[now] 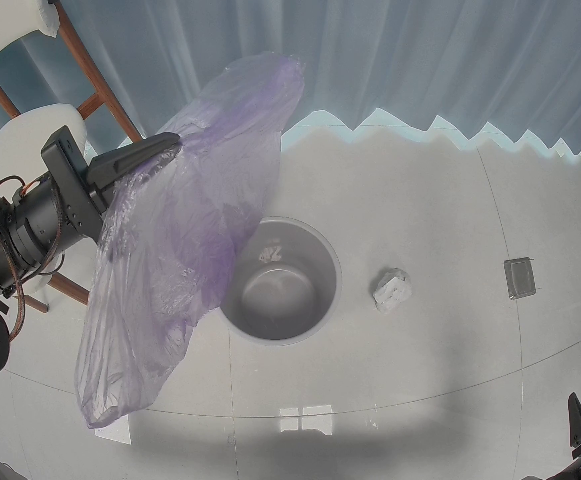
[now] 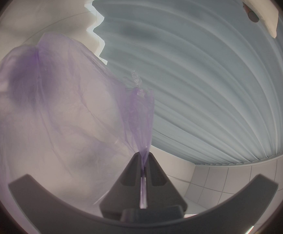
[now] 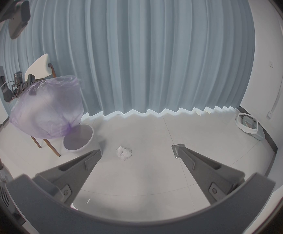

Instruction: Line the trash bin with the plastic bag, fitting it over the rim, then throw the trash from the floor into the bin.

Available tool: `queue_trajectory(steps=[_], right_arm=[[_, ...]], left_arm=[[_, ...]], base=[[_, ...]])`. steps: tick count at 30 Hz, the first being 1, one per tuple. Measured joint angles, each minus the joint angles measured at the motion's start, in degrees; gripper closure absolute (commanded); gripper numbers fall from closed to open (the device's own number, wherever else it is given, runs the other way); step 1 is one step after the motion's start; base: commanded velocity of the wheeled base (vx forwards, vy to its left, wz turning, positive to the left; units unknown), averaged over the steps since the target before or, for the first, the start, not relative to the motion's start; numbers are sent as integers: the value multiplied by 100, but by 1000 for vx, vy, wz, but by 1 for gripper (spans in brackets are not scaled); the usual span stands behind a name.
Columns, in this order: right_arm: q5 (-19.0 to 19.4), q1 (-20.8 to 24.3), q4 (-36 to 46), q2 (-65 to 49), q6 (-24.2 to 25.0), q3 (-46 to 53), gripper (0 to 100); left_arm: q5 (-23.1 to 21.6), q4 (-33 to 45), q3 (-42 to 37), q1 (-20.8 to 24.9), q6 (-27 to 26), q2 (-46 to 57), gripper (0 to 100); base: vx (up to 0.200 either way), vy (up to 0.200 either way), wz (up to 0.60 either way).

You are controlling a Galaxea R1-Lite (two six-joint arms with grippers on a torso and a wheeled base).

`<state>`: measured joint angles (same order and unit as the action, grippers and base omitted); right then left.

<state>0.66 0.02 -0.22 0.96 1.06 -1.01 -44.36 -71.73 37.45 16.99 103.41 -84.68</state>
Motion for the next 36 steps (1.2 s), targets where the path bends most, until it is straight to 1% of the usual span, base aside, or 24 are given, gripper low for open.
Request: queue_trajectory(steps=[2,14,30,36], right_arm=[[2,-2,-2,0,0,0,0],[2,-2,-2,0,0,0,0],[0,-2,-2,0,0,0,0],[0,-2,-2,0,5,0,0]], left_arm=[[2,2,-35,91,0,9,100],[5,10,-105,268,2,26,100],[-2,2,-121,229,-33,-184,100],[-2,2,-72,207,-321,-378,100]], base=[[0,0,0],[0,0,0],[0,0,0],[0,0,0]])
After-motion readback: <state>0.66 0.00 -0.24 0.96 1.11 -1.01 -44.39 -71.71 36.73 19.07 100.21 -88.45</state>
